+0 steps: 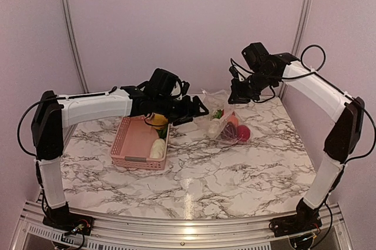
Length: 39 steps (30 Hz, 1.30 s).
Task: Place the food in the zip-top bag and seal the zipper
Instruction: Adjust the zipper food storage bag at the center of the board, then pick up the fake vegetable from the bin.
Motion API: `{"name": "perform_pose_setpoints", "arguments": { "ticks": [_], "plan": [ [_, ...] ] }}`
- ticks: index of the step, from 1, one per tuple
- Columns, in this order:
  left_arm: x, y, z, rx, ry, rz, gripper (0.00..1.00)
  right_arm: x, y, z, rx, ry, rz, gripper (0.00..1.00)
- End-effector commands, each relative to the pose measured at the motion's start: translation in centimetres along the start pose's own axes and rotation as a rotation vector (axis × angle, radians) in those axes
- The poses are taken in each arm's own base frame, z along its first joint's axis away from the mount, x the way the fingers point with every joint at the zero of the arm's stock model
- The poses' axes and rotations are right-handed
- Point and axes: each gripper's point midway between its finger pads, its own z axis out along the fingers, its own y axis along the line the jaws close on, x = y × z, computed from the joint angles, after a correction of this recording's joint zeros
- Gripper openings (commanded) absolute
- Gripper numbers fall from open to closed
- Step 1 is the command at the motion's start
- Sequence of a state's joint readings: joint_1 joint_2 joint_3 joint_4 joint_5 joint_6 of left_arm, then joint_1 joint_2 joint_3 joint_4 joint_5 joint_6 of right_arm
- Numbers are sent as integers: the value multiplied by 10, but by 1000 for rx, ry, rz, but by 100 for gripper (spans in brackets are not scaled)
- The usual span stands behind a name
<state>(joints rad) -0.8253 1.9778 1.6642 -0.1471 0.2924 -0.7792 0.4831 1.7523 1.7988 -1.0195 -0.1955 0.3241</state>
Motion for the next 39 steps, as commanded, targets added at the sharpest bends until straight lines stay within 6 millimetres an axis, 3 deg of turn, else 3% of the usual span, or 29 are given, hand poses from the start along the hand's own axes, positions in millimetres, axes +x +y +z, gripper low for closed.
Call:
{"name": "perform_pose_setpoints", "arguments": {
  "ticks": [1, 5, 9, 11, 13, 14, 16, 23, 27, 30, 36, 39],
  "plan": [
    [-4, -13, -55, 7, -68, 171, 99, -13, 31, -6, -101, -68, -28, 0],
    [-4, -27, -97, 48, -148, 280, 99, -16, 45, -1, -139, -66, -48, 0],
    [-19, -31, -159, -17, -348, 395, 99, -21, 56, -3, -160, -73, -75, 0],
    [-31, 0, -189, -158, -504, 330, 99, -22, 56, -1, -164, -73, -76, 0],
    [-33, 55, -210, -327, -607, 156, 99, -22, 58, 2, -173, -68, -77, 0],
    [-28, 77, -212, -362, -579, 90, 99, -22, 58, 4, -177, -64, -76, 0],
    [-19, 94, -209, -379, -515, 28, 99, -24, 60, 5, -187, -60, -78, 0],
    [4, 124, -185, -526, -310, 48, 99, -29, 64, 4, -189, -61, -90, 0],
    [12, 150, -188, -656, -294, -35, 99, -26, 65, 4, -190, -50, -100, 0],
    [20, 153, -169, -634, -160, 60, 99, -22, 63, 5, -187, -45, -100, 0],
    [32, 171, -161, -651, -153, 70, 98, -18, 67, 0, -207, -53, -111, 0],
    [48, 168, -143, -589, -43, 75, 86, -17, 66, -3, -208, -65, -102, 0]
  ]
}}
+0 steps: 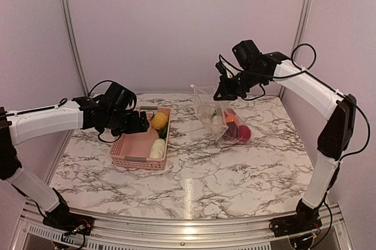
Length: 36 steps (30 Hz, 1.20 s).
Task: Place the food in the zip-top bag and seal the zipper
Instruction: Pick up the fake vegetable from the bin.
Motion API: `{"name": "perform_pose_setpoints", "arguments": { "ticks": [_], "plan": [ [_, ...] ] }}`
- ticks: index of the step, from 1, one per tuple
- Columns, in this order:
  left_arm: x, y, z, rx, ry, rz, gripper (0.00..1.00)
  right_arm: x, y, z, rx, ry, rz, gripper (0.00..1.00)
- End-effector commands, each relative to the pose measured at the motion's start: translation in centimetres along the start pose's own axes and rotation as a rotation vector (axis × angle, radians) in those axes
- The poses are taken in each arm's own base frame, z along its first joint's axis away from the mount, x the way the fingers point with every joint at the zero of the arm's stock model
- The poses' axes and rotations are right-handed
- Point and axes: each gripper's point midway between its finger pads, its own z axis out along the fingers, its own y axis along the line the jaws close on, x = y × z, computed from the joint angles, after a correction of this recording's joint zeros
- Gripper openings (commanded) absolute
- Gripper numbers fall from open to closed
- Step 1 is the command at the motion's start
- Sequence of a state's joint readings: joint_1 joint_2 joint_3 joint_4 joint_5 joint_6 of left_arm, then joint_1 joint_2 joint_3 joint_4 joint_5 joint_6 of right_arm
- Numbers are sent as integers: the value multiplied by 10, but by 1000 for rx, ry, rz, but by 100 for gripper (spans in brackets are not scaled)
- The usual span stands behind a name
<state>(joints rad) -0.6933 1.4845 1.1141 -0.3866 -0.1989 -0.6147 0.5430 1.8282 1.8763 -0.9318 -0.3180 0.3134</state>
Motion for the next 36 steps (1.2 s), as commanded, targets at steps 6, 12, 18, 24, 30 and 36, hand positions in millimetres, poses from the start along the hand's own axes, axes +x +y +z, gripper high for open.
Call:
{"name": "perform_pose_setpoints", "arguments": {
  "ticks": [6, 12, 18, 24, 30, 36],
  "plan": [
    [51, -23, 32, 117, 265, 81, 78, 3, 10, -11, -10, -27, -21, 0],
    [65, -23, 45, 109, 332, 43, 75, 4, 12, -11, -17, -23, -16, 0],
    [79, -27, 56, 117, 405, 18, 71, 7, 14, -10, -21, -13, -14, 0],
    [85, -29, 63, 100, 464, 20, 68, 9, 15, -10, -21, -11, -14, 0],
    [93, -27, 71, 70, 519, 24, 66, 12, 17, -10, -26, -13, -10, 0],
    [93, -33, 80, 80, 531, 21, 63, 14, 17, -10, -29, -12, -6, 0]
  ]
}}
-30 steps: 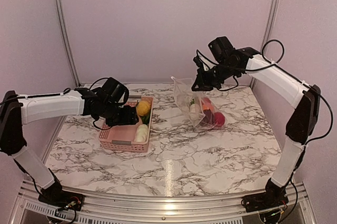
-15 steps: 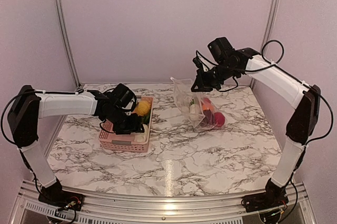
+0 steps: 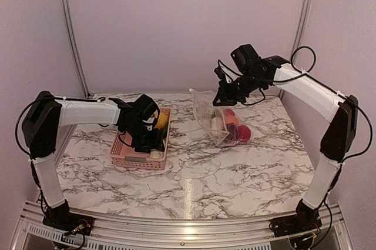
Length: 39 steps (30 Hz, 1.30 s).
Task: Place the food in the zip-top bag and seal the zipper
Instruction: Pick up the fake vegetable from the bin, then place the fake vegetable in the zipper food storage bag.
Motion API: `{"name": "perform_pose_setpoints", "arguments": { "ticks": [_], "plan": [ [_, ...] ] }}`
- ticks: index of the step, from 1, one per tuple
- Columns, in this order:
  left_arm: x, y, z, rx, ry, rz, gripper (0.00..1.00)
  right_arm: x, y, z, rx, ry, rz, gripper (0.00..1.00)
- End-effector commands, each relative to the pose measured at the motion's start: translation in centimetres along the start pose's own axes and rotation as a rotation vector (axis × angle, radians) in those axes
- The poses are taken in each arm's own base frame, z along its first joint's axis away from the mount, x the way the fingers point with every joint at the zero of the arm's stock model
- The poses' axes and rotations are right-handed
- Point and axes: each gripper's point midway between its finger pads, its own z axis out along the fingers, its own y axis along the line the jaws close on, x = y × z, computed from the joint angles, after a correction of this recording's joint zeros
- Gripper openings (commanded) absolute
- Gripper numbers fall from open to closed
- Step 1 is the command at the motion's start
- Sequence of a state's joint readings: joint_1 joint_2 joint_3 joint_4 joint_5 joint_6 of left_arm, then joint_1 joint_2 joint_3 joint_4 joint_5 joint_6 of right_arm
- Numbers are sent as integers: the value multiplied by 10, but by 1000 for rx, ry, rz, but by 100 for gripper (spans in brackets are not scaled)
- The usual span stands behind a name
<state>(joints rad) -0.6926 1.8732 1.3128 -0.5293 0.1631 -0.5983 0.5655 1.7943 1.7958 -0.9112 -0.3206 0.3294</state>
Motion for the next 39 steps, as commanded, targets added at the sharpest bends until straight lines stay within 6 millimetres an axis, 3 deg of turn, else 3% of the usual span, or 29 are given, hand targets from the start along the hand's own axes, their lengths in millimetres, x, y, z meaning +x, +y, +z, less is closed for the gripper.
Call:
{"name": "perform_pose_setpoints", "arguments": {
  "ticks": [1, 7, 12, 17, 23, 28, 31, 35, 39],
  "plan": [
    [4, 1, 8, -9, 52, -5, 62, -4, 13, -16, -23, -45, -14, 0],
    [7, 3, 17, -16, 79, -24, 54, -2, 14, -15, -27, -42, -12, 0],
    [9, 6, 10, -34, 79, -36, 48, 0, 14, -16, -26, -42, -11, 0],
    [0, 4, -16, -42, 20, -20, 45, 0, 14, -17, -25, -44, -9, 0],
    [-26, -6, -62, -43, -99, 8, 44, -3, 18, -16, -37, -52, -12, 0],
    [-53, -29, -101, 9, -199, 16, 44, -7, 22, -18, -45, -61, -18, 0],
    [-71, -53, -124, 94, -259, 15, 44, -7, 23, -17, -49, -59, -15, 0],
    [-97, -98, -169, 304, -406, 32, 41, -10, 27, -18, -66, -65, -16, 0],
    [-106, -132, -211, 548, -551, 20, 38, -14, 32, -21, -84, -71, -18, 0]
  ]
}}
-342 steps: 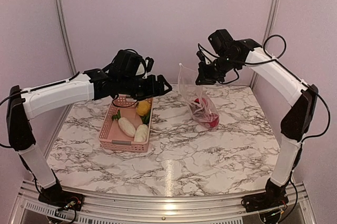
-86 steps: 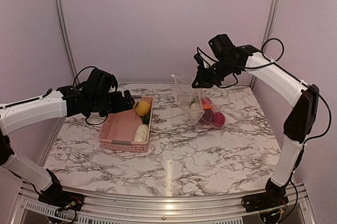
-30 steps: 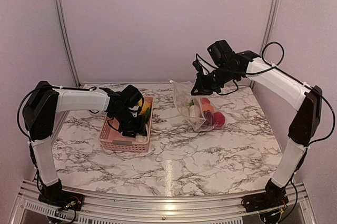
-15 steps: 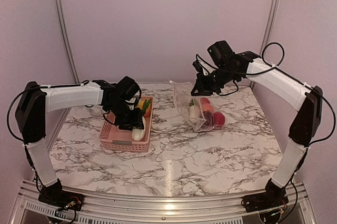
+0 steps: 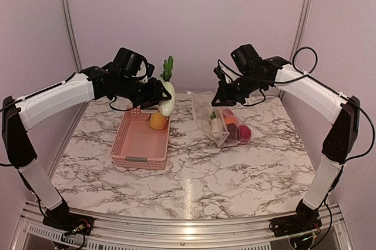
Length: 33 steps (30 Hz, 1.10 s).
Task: Place the food in the zip-top bag and seal the zipper
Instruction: Place the fake vegetable in the zipper food storage bag.
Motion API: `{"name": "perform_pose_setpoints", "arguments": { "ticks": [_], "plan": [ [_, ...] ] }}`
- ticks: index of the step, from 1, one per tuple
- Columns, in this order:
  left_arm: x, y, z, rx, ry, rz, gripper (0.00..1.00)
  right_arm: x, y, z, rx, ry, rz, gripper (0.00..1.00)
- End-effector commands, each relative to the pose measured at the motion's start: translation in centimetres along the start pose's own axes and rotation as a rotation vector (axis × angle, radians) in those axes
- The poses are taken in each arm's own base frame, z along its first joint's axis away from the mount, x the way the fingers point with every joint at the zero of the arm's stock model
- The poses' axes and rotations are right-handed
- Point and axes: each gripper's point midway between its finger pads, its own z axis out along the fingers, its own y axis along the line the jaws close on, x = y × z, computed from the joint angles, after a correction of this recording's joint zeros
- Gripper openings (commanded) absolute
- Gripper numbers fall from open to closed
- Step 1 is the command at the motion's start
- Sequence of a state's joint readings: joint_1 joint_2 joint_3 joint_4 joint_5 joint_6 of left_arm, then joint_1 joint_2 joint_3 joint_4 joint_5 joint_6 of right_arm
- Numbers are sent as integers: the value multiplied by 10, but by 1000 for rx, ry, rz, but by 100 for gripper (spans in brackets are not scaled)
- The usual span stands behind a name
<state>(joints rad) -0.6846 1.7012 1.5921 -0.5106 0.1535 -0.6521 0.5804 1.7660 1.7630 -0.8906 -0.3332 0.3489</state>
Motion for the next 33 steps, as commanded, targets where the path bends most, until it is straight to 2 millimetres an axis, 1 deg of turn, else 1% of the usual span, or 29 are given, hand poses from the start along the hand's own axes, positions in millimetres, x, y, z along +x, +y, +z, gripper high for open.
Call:
{"name": "perform_pose_setpoints", "arguments": {
  "ticks": [1, 3, 6, 9, 13, 17, 19, 21, 25, 28, 31, 33],
  "plan": [
    [-44, -73, -48, 349, -236, -9, 38, -21, 25, -18, -68, -69, -20, 0],
    [-49, -94, -61, 442, -300, 23, 38, -22, 30, -19, -88, -72, -14, 0],
    [-54, -115, -73, 511, -366, 61, 38, -24, 35, -21, -114, -71, -13, 0],
    [-57, -123, -73, 510, -410, 68, 39, -27, 39, -20, -131, -65, -12, 0],
    [-56, -122, -59, 469, -424, 49, 41, -31, 46, -22, -162, -65, -6, 0],
    [-50, -128, -57, 435, -484, 142, 46, -31, 51, -21, -188, -59, 7, 0],
    [-46, -125, -53, 399, -504, 162, 47, -32, 52, -21, -195, -58, 12, 0],
    [-46, -120, -49, 377, -528, 153, 48, -33, 52, -20, -196, -59, 18, 0],
    [-38, -121, -39, 350, -536, 175, 48, -36, 54, -24, -203, -72, 31, 0],
    [-33, -121, -31, 336, -526, 176, 46, -41, 59, -30, -211, -89, 33, 0],
    [-33, -117, -23, 305, -524, 166, 45, -45, 62, -36, -216, -104, 37, 0],
    [-33, -114, -16, 270, -522, 159, 47, -47, 62, -38, -213, -113, 42, 0]
  ]
}}
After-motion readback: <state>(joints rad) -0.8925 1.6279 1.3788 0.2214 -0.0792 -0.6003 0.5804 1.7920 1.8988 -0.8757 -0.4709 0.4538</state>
